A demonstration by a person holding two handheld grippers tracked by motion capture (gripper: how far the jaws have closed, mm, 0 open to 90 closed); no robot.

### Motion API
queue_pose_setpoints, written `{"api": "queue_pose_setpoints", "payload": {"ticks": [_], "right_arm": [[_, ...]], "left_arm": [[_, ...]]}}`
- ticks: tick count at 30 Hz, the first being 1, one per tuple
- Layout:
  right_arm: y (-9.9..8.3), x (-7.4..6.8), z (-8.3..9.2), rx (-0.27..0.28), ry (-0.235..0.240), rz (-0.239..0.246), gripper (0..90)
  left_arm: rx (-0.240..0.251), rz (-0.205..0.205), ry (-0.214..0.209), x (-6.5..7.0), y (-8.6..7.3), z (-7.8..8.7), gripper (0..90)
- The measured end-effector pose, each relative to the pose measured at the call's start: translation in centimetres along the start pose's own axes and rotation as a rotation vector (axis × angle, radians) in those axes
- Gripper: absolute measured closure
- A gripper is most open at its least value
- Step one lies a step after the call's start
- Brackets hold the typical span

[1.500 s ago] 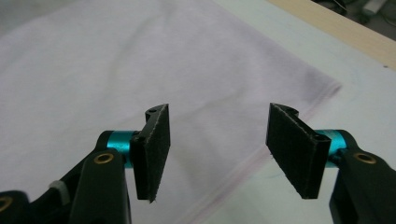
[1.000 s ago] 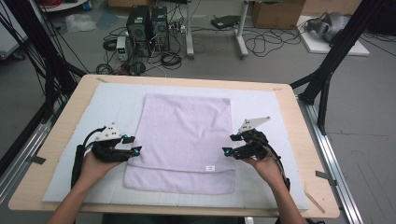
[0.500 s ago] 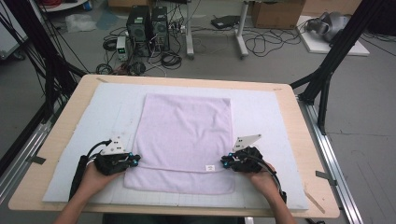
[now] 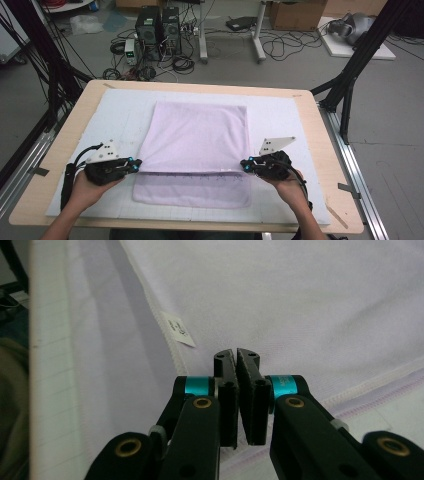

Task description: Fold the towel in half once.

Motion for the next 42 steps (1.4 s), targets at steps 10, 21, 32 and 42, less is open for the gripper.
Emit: {"api": "queue_pose_setpoints", "payload": {"ticks": [10,21,32,42], "right_arm": [[-4.4,-3.0,-1.3,-0.078,0.079,0.004,58.0],[-6.1,-2.7,-3.3,-0.156,0.093,0.032,87.4],[-5.6,-3.3,-1.6,-0.105,0.125,0.009,69.5],[-3.1,1.5,-1.8,0.003,0.002,-0.112,44.5]], "left_arm": [[-0.064,0.001,-0.080,4.0,-3.0,-1.1,63.8],[-0.095,-0.022,-0.103,4.6,-4.0,-2.7,88.3],[-0.062,-0.011,-0.114,5.1,-3.7,-1.5,72.3],[-0.014,0.067,0.030,0.2,-2.6,-3.2,49.9]]}}
Point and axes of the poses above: each handheld gripper's, and its own axes: z roughly backward along the jaws, y roughly out of its top, x roughly to its right, the point moved 8 cm from there along -z, roughly forward along the jaws, and after that the axes turned 14 degrees about -z, right-handed, at the moved point
